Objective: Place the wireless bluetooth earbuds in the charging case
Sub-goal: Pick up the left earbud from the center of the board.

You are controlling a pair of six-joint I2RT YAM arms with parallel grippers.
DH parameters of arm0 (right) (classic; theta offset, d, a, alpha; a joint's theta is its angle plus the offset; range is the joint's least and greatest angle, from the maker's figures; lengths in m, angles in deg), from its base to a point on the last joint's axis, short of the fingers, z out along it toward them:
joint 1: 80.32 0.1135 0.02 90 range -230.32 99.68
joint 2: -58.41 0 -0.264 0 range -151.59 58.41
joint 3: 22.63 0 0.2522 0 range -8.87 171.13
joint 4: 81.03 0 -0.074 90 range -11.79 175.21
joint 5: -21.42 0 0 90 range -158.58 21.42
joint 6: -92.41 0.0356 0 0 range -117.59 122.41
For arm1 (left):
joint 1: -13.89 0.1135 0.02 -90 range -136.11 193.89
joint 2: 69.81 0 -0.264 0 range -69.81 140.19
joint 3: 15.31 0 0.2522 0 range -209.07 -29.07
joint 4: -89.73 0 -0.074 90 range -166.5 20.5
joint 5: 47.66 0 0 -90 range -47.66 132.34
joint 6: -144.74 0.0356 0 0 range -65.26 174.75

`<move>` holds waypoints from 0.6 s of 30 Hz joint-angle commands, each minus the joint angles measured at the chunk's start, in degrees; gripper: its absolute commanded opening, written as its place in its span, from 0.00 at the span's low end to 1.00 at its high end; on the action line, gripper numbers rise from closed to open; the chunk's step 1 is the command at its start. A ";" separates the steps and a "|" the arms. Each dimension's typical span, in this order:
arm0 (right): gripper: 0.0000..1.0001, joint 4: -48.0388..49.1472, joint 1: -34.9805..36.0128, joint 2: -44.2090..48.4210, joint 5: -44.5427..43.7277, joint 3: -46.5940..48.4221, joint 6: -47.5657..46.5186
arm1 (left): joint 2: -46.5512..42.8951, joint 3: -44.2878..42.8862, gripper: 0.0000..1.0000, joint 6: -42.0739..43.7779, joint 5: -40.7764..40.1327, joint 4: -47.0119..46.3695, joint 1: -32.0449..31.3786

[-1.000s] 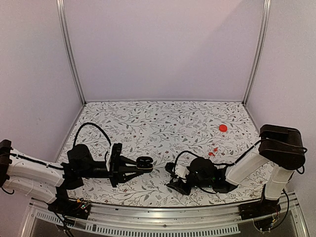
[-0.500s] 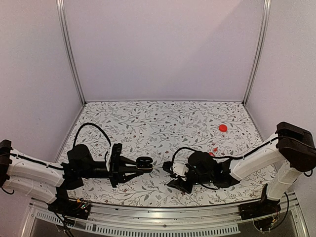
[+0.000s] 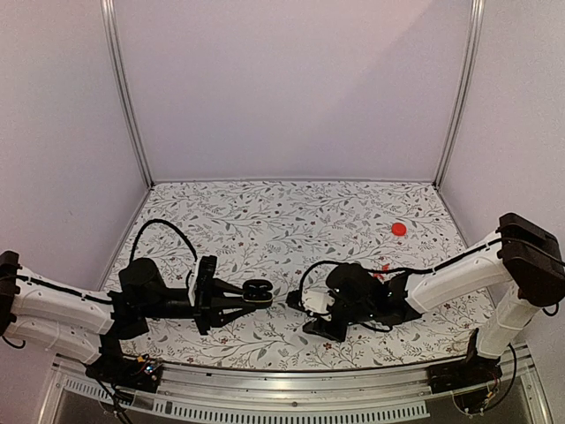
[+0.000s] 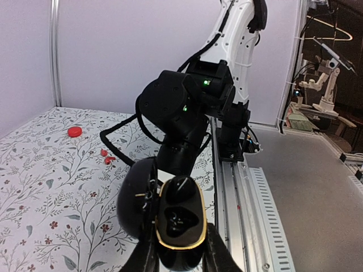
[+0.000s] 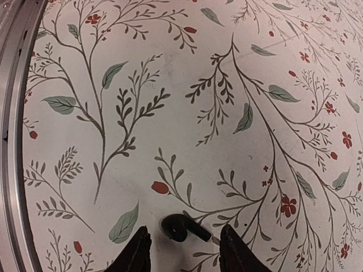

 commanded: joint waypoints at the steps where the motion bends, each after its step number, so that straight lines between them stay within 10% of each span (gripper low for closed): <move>1: 0.41 -4.37 -0.52 -1.38 -1.81 2.61 -2.52 | -0.86 0.66 0.00 0.05 0.45 -0.34 1.00; 18: 0.38 -6.47 -2.73 -7.24 -3.54 8.62 -4.16 | -1.63 1.02 0.00 0.14 -0.05 -0.10 1.32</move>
